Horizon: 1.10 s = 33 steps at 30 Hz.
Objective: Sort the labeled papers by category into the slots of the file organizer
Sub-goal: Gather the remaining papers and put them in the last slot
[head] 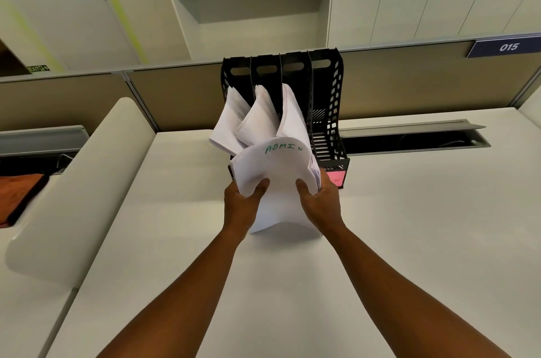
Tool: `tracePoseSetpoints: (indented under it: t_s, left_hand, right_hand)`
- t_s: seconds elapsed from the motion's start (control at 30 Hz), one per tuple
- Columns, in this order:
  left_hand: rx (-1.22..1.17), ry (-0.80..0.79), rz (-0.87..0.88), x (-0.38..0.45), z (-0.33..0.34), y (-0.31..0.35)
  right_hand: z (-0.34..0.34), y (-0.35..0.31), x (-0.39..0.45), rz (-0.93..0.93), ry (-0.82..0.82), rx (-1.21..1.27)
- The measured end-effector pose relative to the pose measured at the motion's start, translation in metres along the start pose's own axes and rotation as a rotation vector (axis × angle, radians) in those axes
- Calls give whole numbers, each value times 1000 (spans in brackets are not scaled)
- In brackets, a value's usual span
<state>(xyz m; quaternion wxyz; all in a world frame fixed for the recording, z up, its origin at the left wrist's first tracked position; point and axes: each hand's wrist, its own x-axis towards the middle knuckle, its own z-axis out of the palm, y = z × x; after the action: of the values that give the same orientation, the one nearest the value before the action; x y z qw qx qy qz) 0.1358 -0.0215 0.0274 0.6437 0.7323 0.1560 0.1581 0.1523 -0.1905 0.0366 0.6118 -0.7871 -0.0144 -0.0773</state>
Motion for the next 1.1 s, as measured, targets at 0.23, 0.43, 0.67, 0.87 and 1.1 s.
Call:
tracePoseSetpoints:
  t_s: [0.23, 0.43, 0.67, 0.87, 1.1]
  left_hand:
    - [109, -40, -129, 2, -5, -11]
    - [136, 32, -73, 2, -8, -8]
    - [88, 132, -65, 5, -14, -8]
    - [84, 77, -223, 1, -25, -35]
    - [437, -188, -266, -12, -14, -56]
  right_hand:
    - [-8, 16, -9, 5, -28, -92]
    - [-15, 13, 1, 16, -155, -553]
    - [-21, -21, 23, 203, -309, -215]
    - [-31, -54, 37, 77, 42, 117]
    - [-43, -67, 60, -71, 602, 213]
